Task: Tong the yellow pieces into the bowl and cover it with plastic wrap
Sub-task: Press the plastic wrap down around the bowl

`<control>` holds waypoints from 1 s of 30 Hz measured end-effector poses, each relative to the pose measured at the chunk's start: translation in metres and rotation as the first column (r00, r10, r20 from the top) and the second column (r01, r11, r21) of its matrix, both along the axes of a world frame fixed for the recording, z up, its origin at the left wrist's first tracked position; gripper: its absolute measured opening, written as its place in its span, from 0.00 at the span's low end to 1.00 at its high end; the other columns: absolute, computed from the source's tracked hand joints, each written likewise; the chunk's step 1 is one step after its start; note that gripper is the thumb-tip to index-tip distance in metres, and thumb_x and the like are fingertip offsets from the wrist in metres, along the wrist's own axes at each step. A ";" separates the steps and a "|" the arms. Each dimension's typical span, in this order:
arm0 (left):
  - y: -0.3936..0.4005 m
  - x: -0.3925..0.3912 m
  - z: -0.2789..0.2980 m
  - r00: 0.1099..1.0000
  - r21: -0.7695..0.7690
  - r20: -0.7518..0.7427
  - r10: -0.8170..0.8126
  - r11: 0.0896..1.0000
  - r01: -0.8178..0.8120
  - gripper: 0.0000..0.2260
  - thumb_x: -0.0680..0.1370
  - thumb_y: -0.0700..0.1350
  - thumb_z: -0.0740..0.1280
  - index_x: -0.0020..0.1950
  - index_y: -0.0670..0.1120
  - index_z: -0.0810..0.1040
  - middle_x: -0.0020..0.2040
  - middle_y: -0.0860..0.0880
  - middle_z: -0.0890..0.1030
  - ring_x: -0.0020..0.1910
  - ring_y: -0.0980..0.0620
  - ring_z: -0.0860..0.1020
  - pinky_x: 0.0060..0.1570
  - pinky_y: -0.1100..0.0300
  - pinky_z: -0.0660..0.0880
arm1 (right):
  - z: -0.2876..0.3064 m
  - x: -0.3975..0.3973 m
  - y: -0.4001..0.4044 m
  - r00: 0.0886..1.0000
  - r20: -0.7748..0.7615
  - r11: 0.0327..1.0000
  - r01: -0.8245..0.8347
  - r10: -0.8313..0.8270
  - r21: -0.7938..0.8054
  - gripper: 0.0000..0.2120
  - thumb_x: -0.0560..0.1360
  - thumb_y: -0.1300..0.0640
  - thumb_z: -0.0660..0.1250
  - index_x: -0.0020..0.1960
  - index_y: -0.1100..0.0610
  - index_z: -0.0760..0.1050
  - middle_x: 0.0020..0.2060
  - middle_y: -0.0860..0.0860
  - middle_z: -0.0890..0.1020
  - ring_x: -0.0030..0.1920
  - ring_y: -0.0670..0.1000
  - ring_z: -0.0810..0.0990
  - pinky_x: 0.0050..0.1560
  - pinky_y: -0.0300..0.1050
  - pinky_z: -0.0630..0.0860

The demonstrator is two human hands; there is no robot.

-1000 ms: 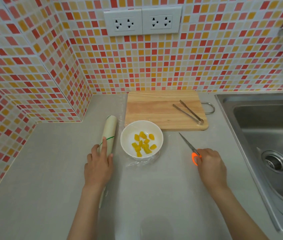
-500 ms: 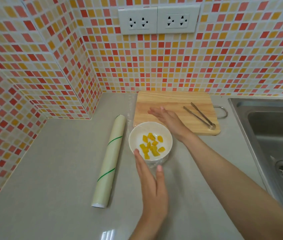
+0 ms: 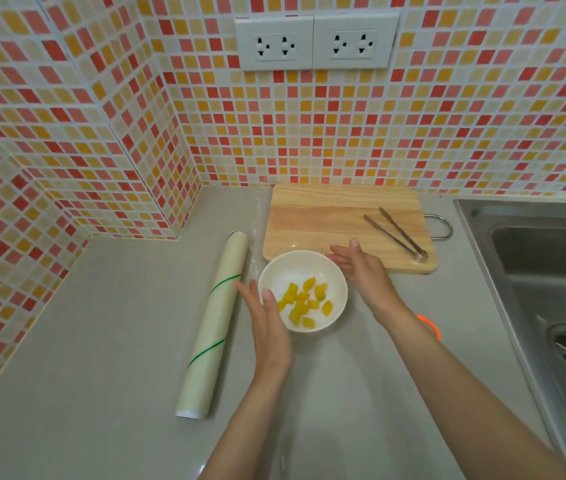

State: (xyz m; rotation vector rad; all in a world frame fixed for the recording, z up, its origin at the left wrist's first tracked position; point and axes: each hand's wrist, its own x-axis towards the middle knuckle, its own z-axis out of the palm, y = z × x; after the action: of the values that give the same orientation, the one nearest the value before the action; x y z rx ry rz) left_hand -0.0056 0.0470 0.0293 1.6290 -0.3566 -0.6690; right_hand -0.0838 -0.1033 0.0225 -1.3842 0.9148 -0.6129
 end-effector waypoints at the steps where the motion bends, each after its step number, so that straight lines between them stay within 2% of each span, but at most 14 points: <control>1: -0.003 0.006 -0.001 1.000 0.003 0.010 -0.002 1.000 0.002 0.26 0.81 0.57 0.46 0.76 0.56 0.38 0.69 0.64 0.58 0.66 0.66 0.60 0.63 0.68 0.55 | -0.001 -0.009 0.004 0.999 -0.005 0.998 0.048 -0.048 -0.037 0.24 0.80 0.45 0.50 0.59 0.61 0.77 0.45 0.51 0.84 0.42 0.41 0.83 0.44 0.33 0.77; 4: -0.010 0.020 -0.002 0.998 -0.007 0.061 -0.027 1.000 0.027 0.29 0.78 0.61 0.46 0.76 0.55 0.41 0.66 0.70 0.60 0.67 0.61 0.63 0.64 0.64 0.58 | 0.003 -0.023 0.006 0.985 -0.106 0.959 0.107 -0.138 -0.262 0.22 0.80 0.47 0.52 0.56 0.59 0.79 0.44 0.50 0.84 0.47 0.47 0.82 0.50 0.38 0.74; 7: -0.012 0.032 -0.002 0.992 -0.023 0.121 -0.035 0.999 0.039 0.28 0.75 0.63 0.45 0.75 0.62 0.45 0.72 0.55 0.67 0.70 0.57 0.64 0.66 0.62 0.58 | 0.014 -0.024 0.000 0.997 -0.031 0.944 0.054 -0.068 -0.327 0.20 0.81 0.49 0.51 0.62 0.56 0.75 0.56 0.50 0.81 0.59 0.44 0.76 0.56 0.24 0.67; 9: -0.014 0.036 0.000 0.988 -0.029 0.137 -0.068 0.997 0.073 0.22 0.74 0.64 0.45 0.69 0.73 0.51 0.73 0.49 0.68 0.70 0.53 0.67 0.67 0.58 0.61 | 0.016 -0.016 -0.001 0.997 0.024 0.961 -0.061 0.070 -0.270 0.21 0.81 0.48 0.49 0.66 0.56 0.72 0.60 0.50 0.79 0.64 0.43 0.74 0.64 0.29 0.64; 10: -0.015 0.038 0.000 0.988 -0.041 0.124 -0.092 0.994 0.098 0.21 0.74 0.65 0.45 0.67 0.72 0.54 0.73 0.47 0.69 0.69 0.51 0.69 0.68 0.55 0.63 | 0.014 -0.011 0.001 0.992 0.021 0.967 -0.113 0.121 -0.226 0.21 0.81 0.49 0.48 0.67 0.56 0.71 0.61 0.50 0.79 0.65 0.43 0.73 0.67 0.35 0.64; 14: -0.024 0.041 -0.003 0.974 0.038 0.037 -0.223 0.974 0.221 0.31 0.74 0.69 0.46 0.67 0.55 0.72 0.72 0.46 0.69 0.67 0.48 0.72 0.70 0.50 0.64 | -0.009 0.003 0.013 0.995 0.002 0.994 -0.102 0.102 -0.048 0.22 0.81 0.47 0.48 0.68 0.54 0.70 0.65 0.50 0.76 0.66 0.46 0.72 0.71 0.48 0.64; 16: -0.026 0.040 -0.006 0.978 -0.009 -0.066 -0.198 0.980 0.198 0.29 0.75 0.70 0.45 0.59 0.60 0.78 0.60 0.51 0.81 0.59 0.52 0.79 0.64 0.50 0.70 | -0.016 0.005 0.015 0.999 0.039 0.998 -0.031 0.029 0.057 0.23 0.80 0.43 0.47 0.65 0.49 0.73 0.63 0.47 0.76 0.65 0.48 0.73 0.70 0.52 0.66; 18: -0.028 0.041 -0.015 0.976 -0.055 -0.143 -0.165 0.986 0.159 0.24 0.79 0.64 0.42 0.46 0.72 0.79 0.47 0.63 0.84 0.48 0.64 0.82 0.51 0.62 0.76 | -0.017 0.005 0.015 0.993 0.117 0.980 -0.020 -0.003 0.198 0.25 0.79 0.39 0.44 0.60 0.44 0.76 0.63 0.49 0.77 0.63 0.51 0.75 0.67 0.53 0.69; 19: -0.028 0.041 -0.017 0.973 -0.079 -0.159 -0.165 0.985 0.154 0.24 0.80 0.62 0.41 0.46 0.74 0.77 0.47 0.65 0.84 0.48 0.66 0.81 0.46 0.67 0.76 | -0.018 0.006 0.015 0.986 0.166 0.962 -0.027 -0.020 0.272 0.26 0.78 0.37 0.43 0.58 0.45 0.76 0.63 0.51 0.78 0.62 0.52 0.76 0.65 0.53 0.71; 20: -0.028 0.041 -0.020 0.971 -0.094 -0.172 -0.166 0.984 0.152 0.22 0.80 0.61 0.41 0.54 0.73 0.75 0.54 0.62 0.82 0.52 0.64 0.80 0.46 0.69 0.75 | -0.019 0.006 0.014 0.978 0.206 0.943 -0.032 -0.039 0.331 0.29 0.77 0.36 0.42 0.58 0.46 0.77 0.62 0.53 0.78 0.61 0.54 0.77 0.64 0.54 0.72; 22: -0.029 0.044 -0.024 0.964 -0.113 -0.208 -0.167 0.983 0.146 0.23 0.80 0.62 0.41 0.73 0.63 0.59 0.70 0.53 0.72 0.63 0.56 0.73 0.51 0.66 0.73 | -0.023 0.007 0.015 0.963 0.258 0.911 -0.035 -0.079 0.411 0.32 0.76 0.34 0.41 0.60 0.50 0.77 0.62 0.56 0.79 0.62 0.57 0.77 0.65 0.57 0.71; 24: -0.032 0.048 -0.026 0.949 -0.127 -0.256 -0.184 0.980 0.155 0.26 0.79 0.63 0.40 0.76 0.59 0.53 0.73 0.51 0.66 0.67 0.51 0.70 0.57 0.60 0.72 | -0.027 0.006 0.016 0.951 0.293 0.881 -0.051 -0.102 0.471 0.37 0.75 0.32 0.40 0.64 0.55 0.74 0.61 0.59 0.78 0.62 0.59 0.76 0.66 0.60 0.69; 27: -0.032 0.049 -0.024 0.910 -0.174 -0.346 -0.229 0.969 0.178 0.31 0.77 0.66 0.40 0.75 0.55 0.60 0.73 0.48 0.69 0.69 0.46 0.70 0.69 0.46 0.65 | -0.029 0.005 0.017 0.942 0.314 0.868 -0.056 -0.117 0.493 0.38 0.74 0.31 0.40 0.65 0.54 0.73 0.62 0.58 0.78 0.63 0.59 0.76 0.67 0.61 0.68; 30: -0.027 0.045 -0.022 0.883 -0.161 -0.415 -0.220 0.973 0.167 0.33 0.77 0.67 0.39 0.71 0.52 0.69 0.65 0.45 0.77 0.64 0.44 0.75 0.66 0.45 0.69 | -0.025 0.007 0.020 0.929 0.290 0.875 0.066 -0.229 0.480 0.35 0.75 0.33 0.40 0.66 0.52 0.71 0.64 0.56 0.76 0.63 0.58 0.75 0.68 0.59 0.67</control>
State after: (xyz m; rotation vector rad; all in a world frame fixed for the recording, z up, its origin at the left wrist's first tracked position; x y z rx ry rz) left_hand 0.0391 0.0195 0.0068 1.2929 -0.2308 -1.1156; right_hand -0.0772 -0.0837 -0.0029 -0.7503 0.8231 -0.6732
